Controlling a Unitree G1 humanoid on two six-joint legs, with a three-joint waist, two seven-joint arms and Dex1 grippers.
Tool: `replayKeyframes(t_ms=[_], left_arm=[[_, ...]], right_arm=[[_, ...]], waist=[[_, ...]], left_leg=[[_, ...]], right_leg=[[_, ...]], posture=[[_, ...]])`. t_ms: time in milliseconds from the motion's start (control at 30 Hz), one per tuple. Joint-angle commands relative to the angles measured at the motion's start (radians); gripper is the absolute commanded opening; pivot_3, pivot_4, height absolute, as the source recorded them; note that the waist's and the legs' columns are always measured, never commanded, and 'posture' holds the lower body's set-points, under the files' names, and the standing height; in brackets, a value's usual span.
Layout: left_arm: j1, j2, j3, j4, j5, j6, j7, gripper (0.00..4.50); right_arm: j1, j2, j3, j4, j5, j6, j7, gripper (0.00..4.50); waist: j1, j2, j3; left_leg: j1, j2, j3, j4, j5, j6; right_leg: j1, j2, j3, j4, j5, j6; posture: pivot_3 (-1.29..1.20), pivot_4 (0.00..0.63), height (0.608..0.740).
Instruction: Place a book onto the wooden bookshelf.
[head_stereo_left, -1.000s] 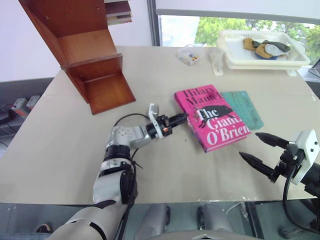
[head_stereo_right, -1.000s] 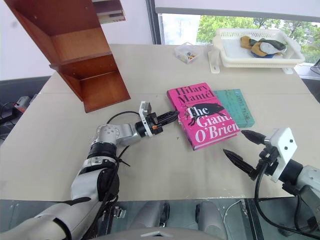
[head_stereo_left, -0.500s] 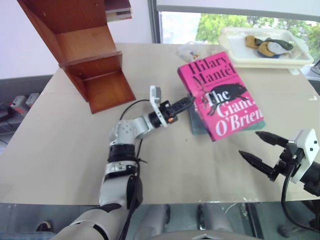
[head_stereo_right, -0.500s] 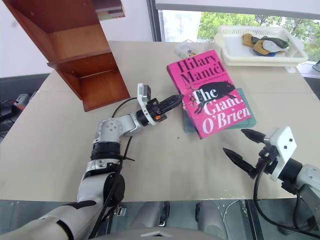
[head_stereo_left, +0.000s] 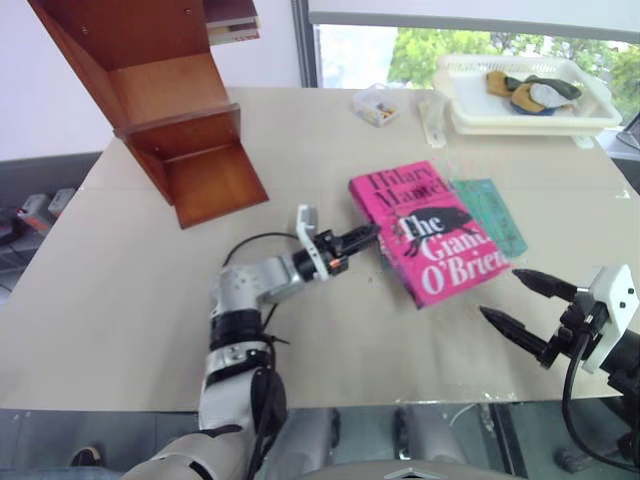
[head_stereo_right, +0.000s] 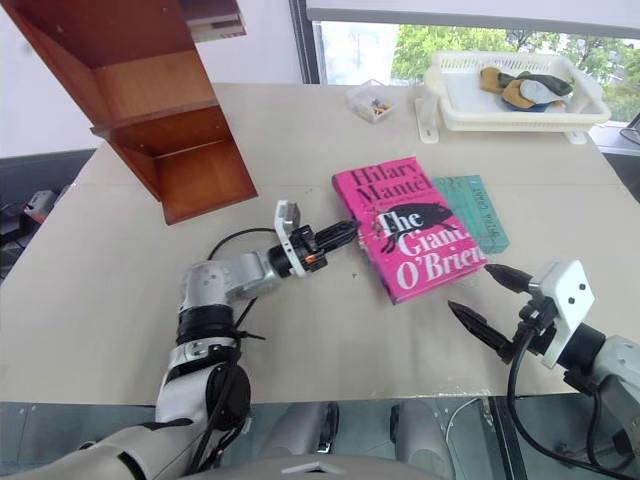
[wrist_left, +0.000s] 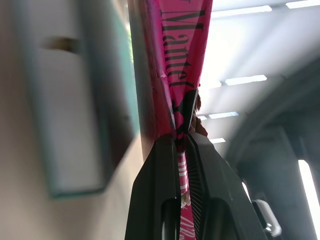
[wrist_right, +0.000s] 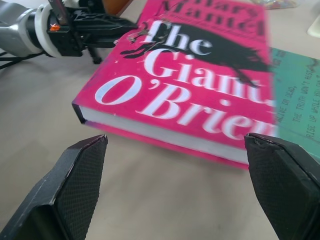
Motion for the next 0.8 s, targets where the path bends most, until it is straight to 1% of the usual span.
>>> replayKeyframes(t_ms=[33, 167, 233, 267, 300, 333, 433, 600, 800], left_arm=[[0.011, 0.018, 0.019, -0.023, -0.031, 0.015, 0.020, 0.04], [0.024, 0.033, 0.015, -0.022, -0.033, 0.031, 0.039, 0.04], [0.037, 0.031, -0.001, -0.016, -0.014, 0.016, 0.043, 0.82], [0.038, 0.028, -0.002, -0.010, -0.011, 0.015, 0.048, 1.07], [0.045, 0.025, -0.016, -0.010, 0.000, 0.008, 0.049, 1.64], [0.050, 0.022, -0.027, -0.009, 0.009, 0.004, 0.052, 1.99], [0.053, 0.017, -0.045, 0.000, 0.015, -0.007, 0.041, 3.31], [0.032, 0.015, -0.084, 0.056, 0.047, -0.059, -0.004, 3.31], [-0.037, -0.007, -0.125, 0.165, 0.094, -0.135, -0.074, 3.31]], right_arm=[[-0.003, -0.003, -0.032, -0.025, 0.011, -0.024, 0.005, 4.50], [-0.014, -0.012, -0.031, -0.013, 0.014, -0.025, 0.011, 4.50], [-0.019, -0.012, -0.023, -0.009, 0.011, -0.026, 0.013, 4.50], [-0.021, -0.013, -0.020, -0.008, 0.010, -0.025, 0.013, 4.50], [-0.024, -0.012, -0.018, -0.008, 0.010, -0.025, 0.012, 4.50], [-0.025, -0.012, -0.018, -0.007, 0.011, -0.025, 0.012, 4.50], [-0.025, -0.009, -0.017, -0.007, 0.010, -0.025, 0.013, 4.50], [-0.022, -0.005, -0.017, -0.010, 0.008, -0.028, 0.010, 4.50], [-0.020, -0.003, -0.019, -0.011, 0.006, -0.030, 0.007, 4.50]], waist=[[0.000, 0.000, 0.000], [0.000, 0.000, 0.000], [0.000, 0.000, 0.000], [0.000, 0.000, 0.000], [0.000, 0.000, 0.000], [0.000, 0.000, 0.000], [0.000, 0.001, -0.001], [0.003, 0.001, -0.001], [0.012, 0.002, -0.001]], left_leg=[[0.000, 0.000, 0.000, 0.000, 0.000, 0.000], [0.000, -0.001, 0.000, 0.002, 0.000, 0.000], [0.000, -0.001, 0.000, 0.002, 0.000, 0.000], [0.000, -0.001, 0.000, 0.002, 0.000, 0.000], [0.000, -0.001, 0.000, 0.002, 0.000, 0.000], [0.000, -0.001, 0.000, 0.002, 0.000, 0.000], [0.000, -0.001, 0.000, 0.002, 0.000, 0.000], [0.001, -0.001, 0.000, 0.002, 0.000, 0.000], [0.002, -0.002, 0.000, 0.003, -0.001, 0.001]], right_leg=[[0.000, 0.000, 0.000, 0.000, 0.000, 0.000], [0.001, 0.000, 0.000, 0.000, 0.000, 0.000], [0.001, 0.000, 0.000, 0.000, 0.000, 0.000], [0.001, 0.000, 0.000, 0.000, 0.000, 0.000], [0.001, 0.000, 0.000, 0.000, 0.000, 0.000], [0.001, 0.000, 0.000, 0.000, 0.000, 0.000], [0.001, 0.000, 0.000, 0.000, 0.000, 0.000], [0.002, -0.001, 0.000, 0.000, 0.000, 0.000], [0.004, 0.000, -0.001, 0.000, 0.000, 0.000]], posture=[[0.00, 0.150, 0.740], [0.00, 0.150, 0.740], [0.00, 0.150, 0.740], [0.00, 0.150, 0.740], [0.00, 0.150, 0.740], [0.00, 0.150, 0.740], [0.00, 0.150, 0.740], [0.00, 0.150, 0.740], [0.00, 0.150, 0.740]])
